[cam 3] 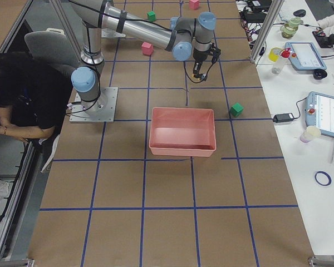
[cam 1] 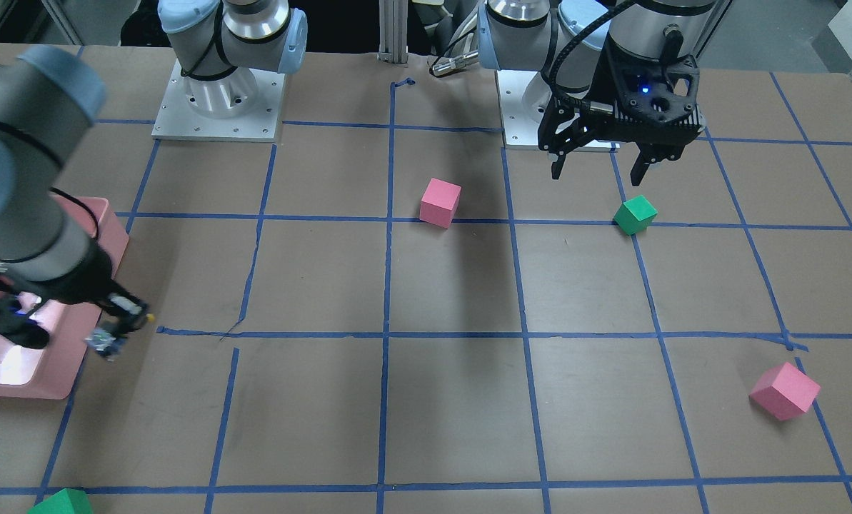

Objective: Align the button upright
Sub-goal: 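Lift the button out of the bin and carry it toward the table center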

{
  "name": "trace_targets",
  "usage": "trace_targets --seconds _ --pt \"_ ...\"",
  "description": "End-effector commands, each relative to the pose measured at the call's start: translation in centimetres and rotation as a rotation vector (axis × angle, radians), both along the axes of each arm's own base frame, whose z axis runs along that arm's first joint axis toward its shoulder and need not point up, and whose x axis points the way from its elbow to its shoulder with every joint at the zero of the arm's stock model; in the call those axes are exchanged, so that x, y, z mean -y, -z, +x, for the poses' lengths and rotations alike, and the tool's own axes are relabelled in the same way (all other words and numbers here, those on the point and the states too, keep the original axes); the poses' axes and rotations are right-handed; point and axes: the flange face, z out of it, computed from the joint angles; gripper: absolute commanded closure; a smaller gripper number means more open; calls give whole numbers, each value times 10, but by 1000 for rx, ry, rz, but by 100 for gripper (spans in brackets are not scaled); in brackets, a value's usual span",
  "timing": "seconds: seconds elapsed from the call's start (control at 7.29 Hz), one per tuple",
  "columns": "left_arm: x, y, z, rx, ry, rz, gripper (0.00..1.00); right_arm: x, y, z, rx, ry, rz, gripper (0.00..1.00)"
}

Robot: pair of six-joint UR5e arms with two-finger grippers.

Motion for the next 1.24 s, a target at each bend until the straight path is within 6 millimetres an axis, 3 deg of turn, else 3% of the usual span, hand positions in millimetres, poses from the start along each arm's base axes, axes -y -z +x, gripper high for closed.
trace_targets --seconds 0.0,0.27,0.41,0.69,0.82,1.1 --pt "0 -1 0 2 0 -1 0 4 22 95 0 -250 13 100" --pt "-2 -3 2 2 -5 -6 0 27 39 179 -2 -401 -7 100" --pt "-1 -3 3 2 -6 -6 0 31 47 198 -8 -426 -7 100" --pt "-1 -3 3 -1 -6 -6 0 20 68 230 -8 -470 10 100" --pt "0 -3 5 2 -8 -6 0 17 83 236 -14 -483 18 100" --pt "-1 -5 6 2 -13 -10 0 16 92 244 -2 -480 18 100"
